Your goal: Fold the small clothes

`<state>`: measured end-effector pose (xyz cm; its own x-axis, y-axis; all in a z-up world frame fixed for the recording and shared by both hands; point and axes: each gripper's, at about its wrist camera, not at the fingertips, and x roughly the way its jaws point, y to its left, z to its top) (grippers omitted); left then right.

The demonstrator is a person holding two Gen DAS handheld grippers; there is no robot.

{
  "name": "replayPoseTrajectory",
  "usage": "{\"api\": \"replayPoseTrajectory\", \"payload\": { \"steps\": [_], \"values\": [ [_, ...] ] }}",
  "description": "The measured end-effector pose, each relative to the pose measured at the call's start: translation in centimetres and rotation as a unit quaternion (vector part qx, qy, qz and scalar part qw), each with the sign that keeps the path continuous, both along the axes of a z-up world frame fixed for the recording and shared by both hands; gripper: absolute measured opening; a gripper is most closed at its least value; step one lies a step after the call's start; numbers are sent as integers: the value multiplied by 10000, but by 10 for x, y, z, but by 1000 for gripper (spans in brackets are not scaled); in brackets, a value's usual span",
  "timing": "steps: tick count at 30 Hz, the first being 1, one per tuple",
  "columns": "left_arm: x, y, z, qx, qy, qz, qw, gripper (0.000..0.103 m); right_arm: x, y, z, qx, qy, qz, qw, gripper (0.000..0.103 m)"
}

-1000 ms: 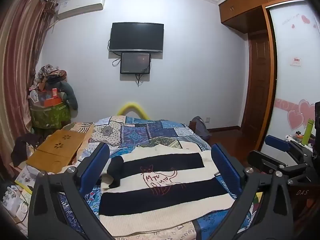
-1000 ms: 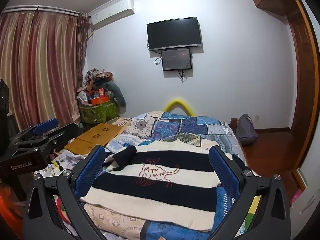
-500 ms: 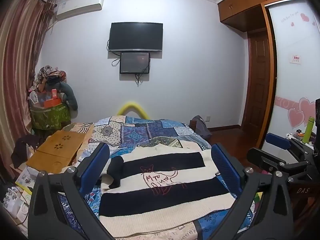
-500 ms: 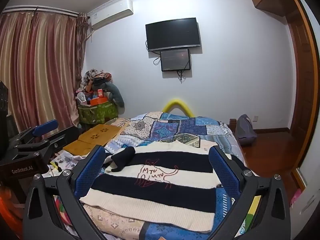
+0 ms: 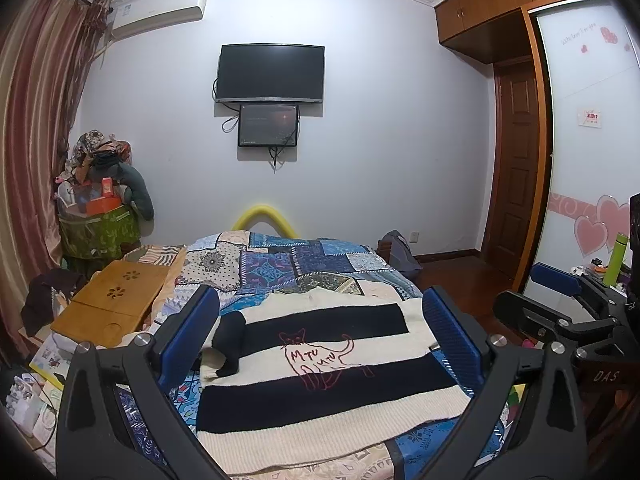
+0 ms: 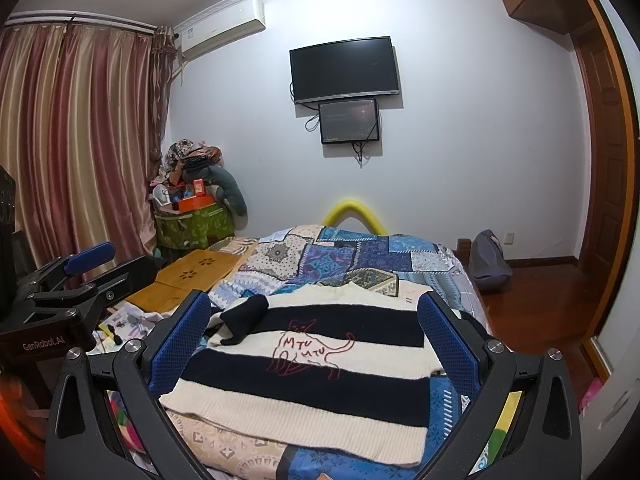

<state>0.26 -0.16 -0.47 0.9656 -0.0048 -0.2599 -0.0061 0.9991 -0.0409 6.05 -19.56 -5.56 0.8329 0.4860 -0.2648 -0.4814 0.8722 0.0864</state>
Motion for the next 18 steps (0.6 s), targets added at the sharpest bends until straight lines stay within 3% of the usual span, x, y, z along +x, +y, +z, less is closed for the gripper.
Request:
{"api": "replayPoseTrajectory", "payload": {
  "steps": [18],
  "values": [
    [-1, 1, 1, 32, -12, -20, 10000, 102, 4, -2, 2, 4, 12, -7, 10000, 103]
  ]
}}
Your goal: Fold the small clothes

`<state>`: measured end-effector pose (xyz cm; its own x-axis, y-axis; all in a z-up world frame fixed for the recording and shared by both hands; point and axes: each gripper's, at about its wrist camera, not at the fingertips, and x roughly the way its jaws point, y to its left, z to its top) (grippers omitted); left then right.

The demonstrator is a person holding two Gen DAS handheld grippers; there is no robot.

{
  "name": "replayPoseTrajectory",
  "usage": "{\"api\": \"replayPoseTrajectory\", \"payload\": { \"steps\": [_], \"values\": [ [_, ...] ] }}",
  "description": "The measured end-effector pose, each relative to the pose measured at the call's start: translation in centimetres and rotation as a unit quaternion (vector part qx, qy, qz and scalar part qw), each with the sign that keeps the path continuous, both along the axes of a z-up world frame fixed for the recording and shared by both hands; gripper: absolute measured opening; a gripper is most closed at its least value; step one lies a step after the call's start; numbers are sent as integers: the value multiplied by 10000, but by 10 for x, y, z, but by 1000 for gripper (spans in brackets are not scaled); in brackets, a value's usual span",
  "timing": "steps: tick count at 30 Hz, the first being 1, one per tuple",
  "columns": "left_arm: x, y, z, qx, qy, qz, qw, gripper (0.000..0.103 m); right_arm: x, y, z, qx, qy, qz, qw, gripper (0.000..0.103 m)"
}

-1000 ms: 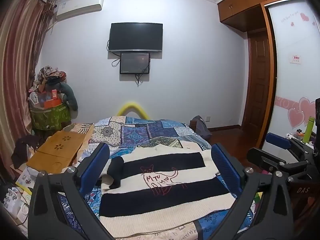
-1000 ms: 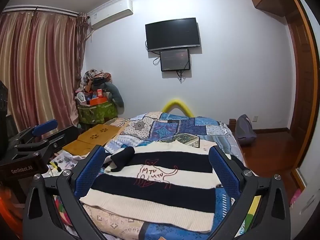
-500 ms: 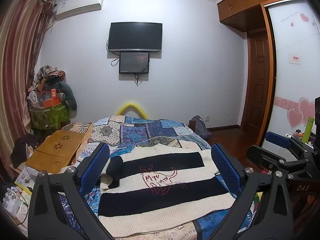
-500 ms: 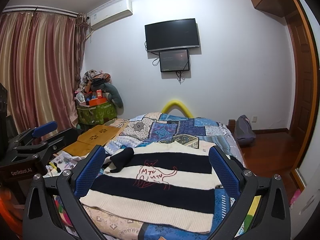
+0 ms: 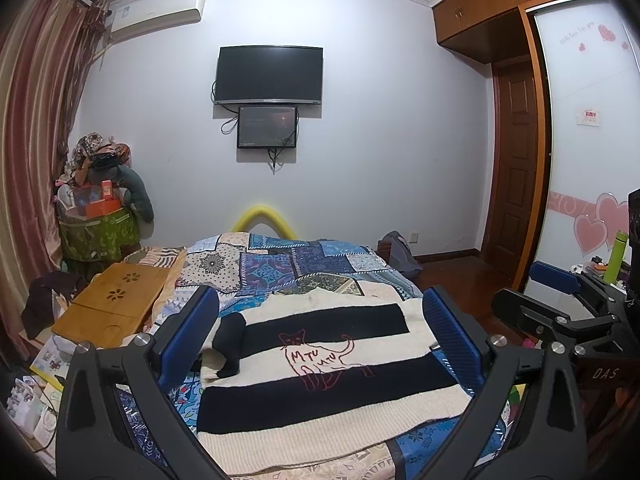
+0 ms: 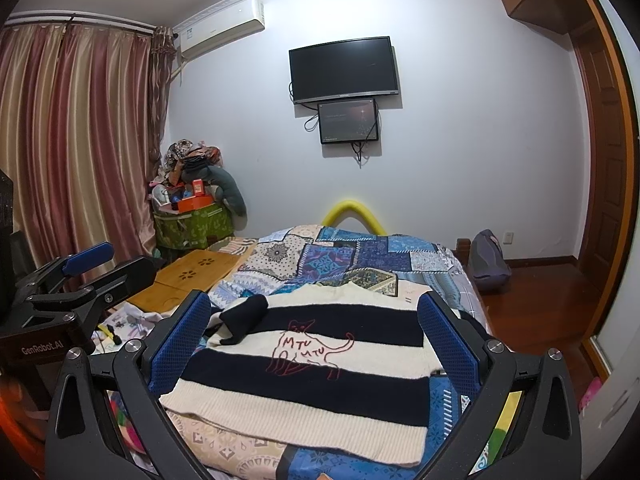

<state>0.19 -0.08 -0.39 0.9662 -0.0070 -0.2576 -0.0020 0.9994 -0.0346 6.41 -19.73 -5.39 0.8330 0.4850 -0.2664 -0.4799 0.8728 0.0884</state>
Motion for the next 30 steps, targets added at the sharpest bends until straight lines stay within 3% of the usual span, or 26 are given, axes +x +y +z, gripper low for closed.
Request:
{"api": "replayPoseTrajectory", "payload": {
  "steps": [30],
  "values": [
    [5, 2, -4, -86, 58, 5, 9999, 103, 0, 1, -3, -4, 23, -24, 10000, 103]
  ]
}}
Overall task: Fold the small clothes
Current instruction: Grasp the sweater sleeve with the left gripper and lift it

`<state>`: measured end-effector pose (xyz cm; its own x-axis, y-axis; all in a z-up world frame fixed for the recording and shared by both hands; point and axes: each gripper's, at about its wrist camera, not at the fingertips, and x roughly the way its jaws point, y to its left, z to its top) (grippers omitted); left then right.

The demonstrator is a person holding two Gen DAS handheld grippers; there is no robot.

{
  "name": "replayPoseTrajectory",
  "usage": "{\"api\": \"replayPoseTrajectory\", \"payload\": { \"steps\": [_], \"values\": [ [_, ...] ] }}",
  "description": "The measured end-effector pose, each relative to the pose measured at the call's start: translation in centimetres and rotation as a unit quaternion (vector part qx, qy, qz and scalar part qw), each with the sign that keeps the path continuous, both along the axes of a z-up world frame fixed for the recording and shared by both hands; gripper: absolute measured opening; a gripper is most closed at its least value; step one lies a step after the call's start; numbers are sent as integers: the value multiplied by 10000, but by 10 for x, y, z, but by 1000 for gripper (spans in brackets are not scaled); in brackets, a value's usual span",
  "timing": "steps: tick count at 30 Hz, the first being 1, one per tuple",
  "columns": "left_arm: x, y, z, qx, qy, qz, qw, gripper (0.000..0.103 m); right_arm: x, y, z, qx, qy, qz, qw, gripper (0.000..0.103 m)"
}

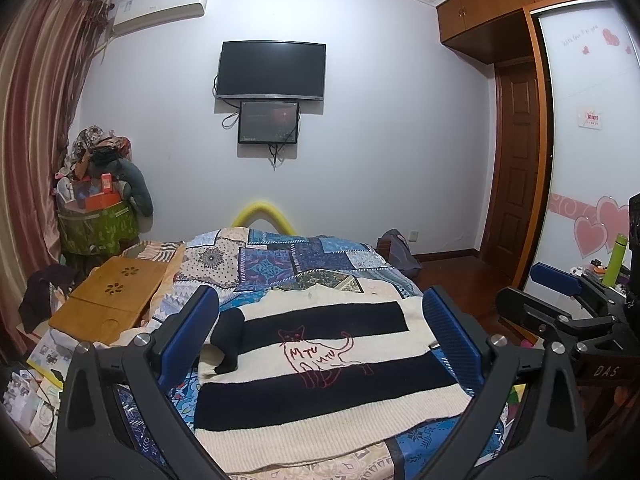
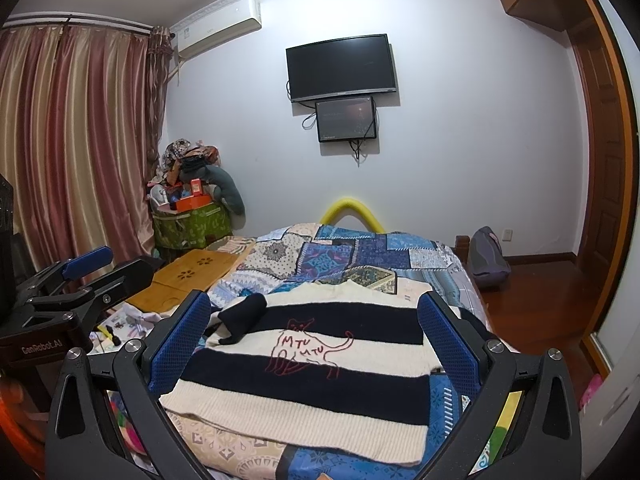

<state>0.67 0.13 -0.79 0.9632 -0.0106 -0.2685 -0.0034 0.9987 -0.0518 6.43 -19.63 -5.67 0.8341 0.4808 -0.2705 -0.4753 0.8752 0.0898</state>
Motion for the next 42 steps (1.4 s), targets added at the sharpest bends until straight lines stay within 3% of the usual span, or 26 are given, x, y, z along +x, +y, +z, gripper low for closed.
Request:
{"api": "replayPoseTrajectory", "payload": {
  "steps": [15, 19, 25, 33, 39, 42],
  "values": [
    [26, 11, -11, -81, 242, 55, 9997, 103, 21, 4, -13, -63, 184, -6, 9998, 103],
    [52, 25, -23, -106, 493, 288, 9983, 102, 44, 7, -23, -146, 313, -54, 9994, 103],
    [97, 69, -55, -461, 998, 677, 9916, 102, 93, 12, -46, -327, 564, -166, 9977, 103],
    [160, 143, -128, -1093, 2136, 1087, 9647, 102, 155, 16, -82, -641, 1073, -244, 9919, 102],
    [201, 184, -184, -1834, 2878, 1010, 9345, 102, 194, 19, -106, -784, 1524, -137, 9851, 89],
    [221, 194, -201, -2100, 3069, 952, 9234, 101, 210, 21, -116, -835, 1707, -72, 9818, 86]
  ]
}}
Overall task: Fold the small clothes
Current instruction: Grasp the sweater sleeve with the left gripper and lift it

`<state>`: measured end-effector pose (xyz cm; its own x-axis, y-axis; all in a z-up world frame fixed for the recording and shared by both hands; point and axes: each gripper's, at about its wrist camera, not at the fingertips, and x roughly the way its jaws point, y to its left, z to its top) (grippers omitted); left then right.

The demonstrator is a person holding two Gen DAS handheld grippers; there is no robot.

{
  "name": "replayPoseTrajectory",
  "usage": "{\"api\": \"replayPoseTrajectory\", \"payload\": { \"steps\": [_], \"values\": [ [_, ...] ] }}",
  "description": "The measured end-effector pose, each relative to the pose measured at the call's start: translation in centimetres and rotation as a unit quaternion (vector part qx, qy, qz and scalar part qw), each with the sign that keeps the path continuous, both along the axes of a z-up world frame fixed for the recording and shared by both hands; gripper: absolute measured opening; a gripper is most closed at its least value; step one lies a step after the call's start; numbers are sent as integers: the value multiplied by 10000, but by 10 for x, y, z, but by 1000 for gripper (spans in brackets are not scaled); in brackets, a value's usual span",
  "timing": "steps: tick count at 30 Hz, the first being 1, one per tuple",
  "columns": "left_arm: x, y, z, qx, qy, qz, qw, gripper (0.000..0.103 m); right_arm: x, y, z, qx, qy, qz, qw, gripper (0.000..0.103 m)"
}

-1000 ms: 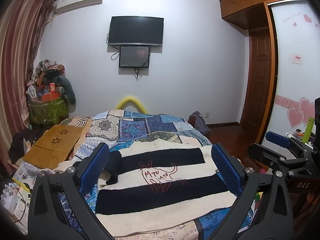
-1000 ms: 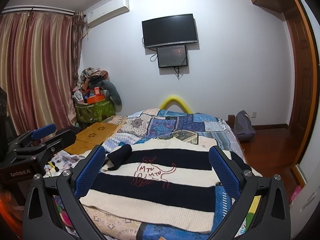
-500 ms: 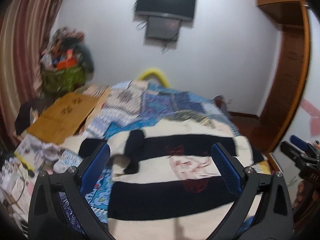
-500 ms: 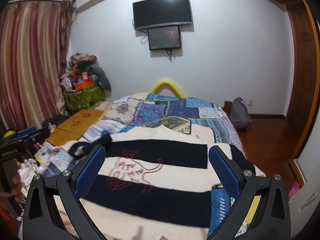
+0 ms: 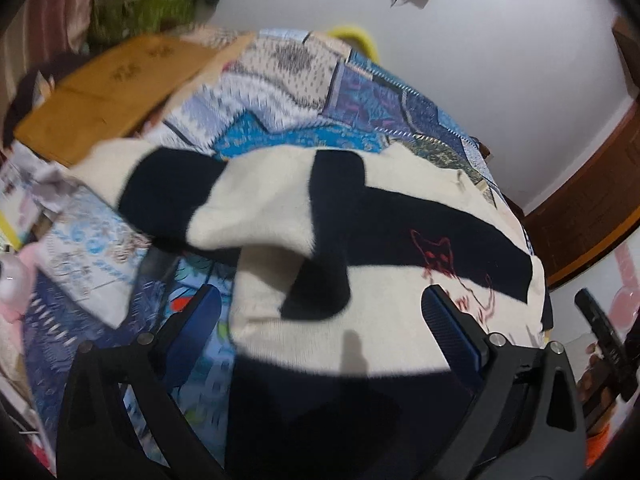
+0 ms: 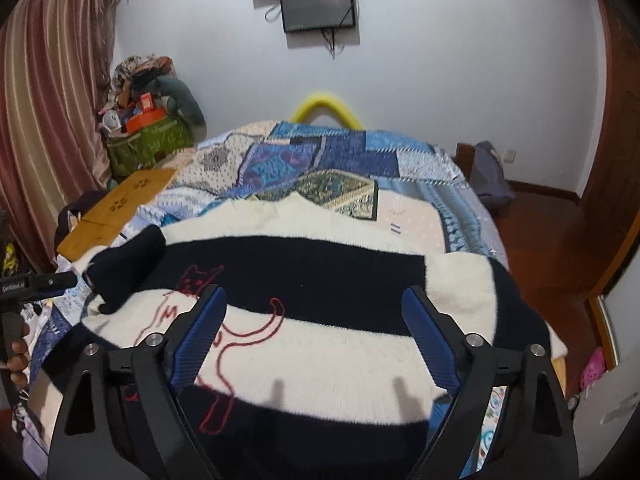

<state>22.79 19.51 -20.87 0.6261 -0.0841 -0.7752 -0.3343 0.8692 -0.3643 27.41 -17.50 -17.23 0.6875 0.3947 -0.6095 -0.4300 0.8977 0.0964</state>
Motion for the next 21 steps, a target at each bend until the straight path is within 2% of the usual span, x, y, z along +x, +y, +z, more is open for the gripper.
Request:
{"api": "replayPoseTrajectory", "payload": {
  "steps": [4, 9, 12, 13, 14, 16, 19, 20, 21],
  "values": [
    [30, 24, -24, -226, 290, 127, 9992, 91, 16, 4, -7, -55, 154, 92, 9998, 82],
    [57, 54, -46, -963, 447, 317, 9938, 78, 27, 6, -18, -132, 446, 240, 9986, 69],
    [67, 60, -44, -1087, 334, 388, 9927, 60, 30, 5, -21, -113, 538, 280, 9981, 67],
    [71, 59, -40, -1041, 297, 352, 9935, 44, 32, 3, -21, -99, 552, 298, 9980, 67],
    [74, 56, -35, -988, 268, 288, 9943, 23, 32, 1, -21, -79, 561, 307, 9979, 67],
    [82, 44, -22, -712, 187, 102, 9972, 7, 31, -3, -19, -36, 565, 313, 9979, 67],
    [89, 17, 4, 39, -76, -207, 9997, 7, 31, -8, -14, -23, 523, 321, 9981, 67],
    [92, -1, 17, 400, -163, -425, 9982, 7, 33, -6, -12, -33, 499, 325, 9982, 67],
    [93, -9, 22, 572, -209, -537, 9967, 7, 32, -7, -10, -32, 469, 327, 9984, 67]
  ]
}}
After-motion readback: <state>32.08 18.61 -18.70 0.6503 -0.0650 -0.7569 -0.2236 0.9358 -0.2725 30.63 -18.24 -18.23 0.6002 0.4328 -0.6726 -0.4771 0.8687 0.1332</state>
